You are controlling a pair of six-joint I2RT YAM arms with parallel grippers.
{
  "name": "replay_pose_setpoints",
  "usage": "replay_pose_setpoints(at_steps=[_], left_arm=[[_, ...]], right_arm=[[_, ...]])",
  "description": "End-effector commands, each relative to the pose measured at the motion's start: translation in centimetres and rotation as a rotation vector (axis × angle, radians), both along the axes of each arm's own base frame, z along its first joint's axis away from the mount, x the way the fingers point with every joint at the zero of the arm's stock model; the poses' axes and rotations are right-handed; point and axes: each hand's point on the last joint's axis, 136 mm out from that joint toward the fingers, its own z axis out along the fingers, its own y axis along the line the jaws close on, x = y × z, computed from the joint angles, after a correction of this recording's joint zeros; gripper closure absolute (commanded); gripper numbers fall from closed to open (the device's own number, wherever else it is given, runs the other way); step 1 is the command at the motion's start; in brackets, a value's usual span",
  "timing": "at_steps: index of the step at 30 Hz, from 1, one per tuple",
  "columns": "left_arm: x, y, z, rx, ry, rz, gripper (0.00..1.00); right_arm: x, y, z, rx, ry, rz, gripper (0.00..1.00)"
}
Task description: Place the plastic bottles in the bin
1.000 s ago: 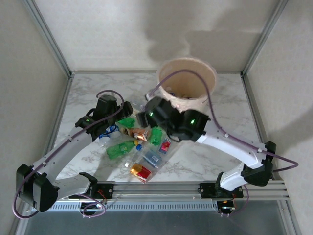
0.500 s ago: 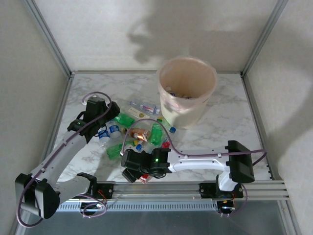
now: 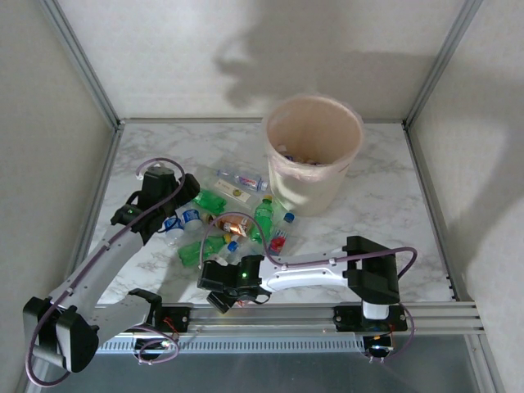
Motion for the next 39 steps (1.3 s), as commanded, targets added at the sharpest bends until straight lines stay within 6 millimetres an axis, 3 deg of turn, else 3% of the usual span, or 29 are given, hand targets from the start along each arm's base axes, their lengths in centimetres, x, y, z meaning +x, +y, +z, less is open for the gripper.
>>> replay_pose_setpoints(at_steps=[1,11,15,19,22,27,31,34,39], left_arm=[[0.0,-0.1,0.3,-0.020,-0.013,-0.003,0.13],[0.1,-0.2,0.3,-0.022,-0.011,-0.010,0.13],[0.1,-0.2,0.1,-0.025,-0.007,-0.007,0.14],[0.0,-0.2,0.0,-0.023,-0.003,-0.007,0.14],[0.0,-0.1,0.1,-0.025,-0.004,-0.001,0.14],[0.0,-0.3,0.7,-0.043,-0.016,0.001,0.14],[0.0,-0.4,1.2,-0.048,-0.027,-0.004,0.14],[-0.1,-0.3,1.5,-0.049,-0.031,-0.005,0.14],[-0.2,-0.3,1.6,-0.047,-0.032,-0.010,0.14]], right_arm=[[1.1,-1.0,-1.2,-0.059,-0.024,-0.031,0.20],[2.0,-1.3,-3.4,-0.144,-0.044,-0.036,0.29],[2.3,-0.8,-2.6,-0.119,-0.058,-0.044,0.36],[2.9,-0.2,-0.1,-0.062,-0.093,-0.066,0.43],[4.0,0.3,3.1,-0.012,-0.147,-0.101,0.43],[6.8,1.0,10.8,0.142,-0.233,-0.184,0.42],[9.8,0.0,16.9,0.276,-0.307,-0.275,0.41],[13.2,-2.0,21.9,0.371,-0.388,-0.398,0.41],[19.6,-8.3,29.9,0.521,-0.513,-0.657,0.38]])
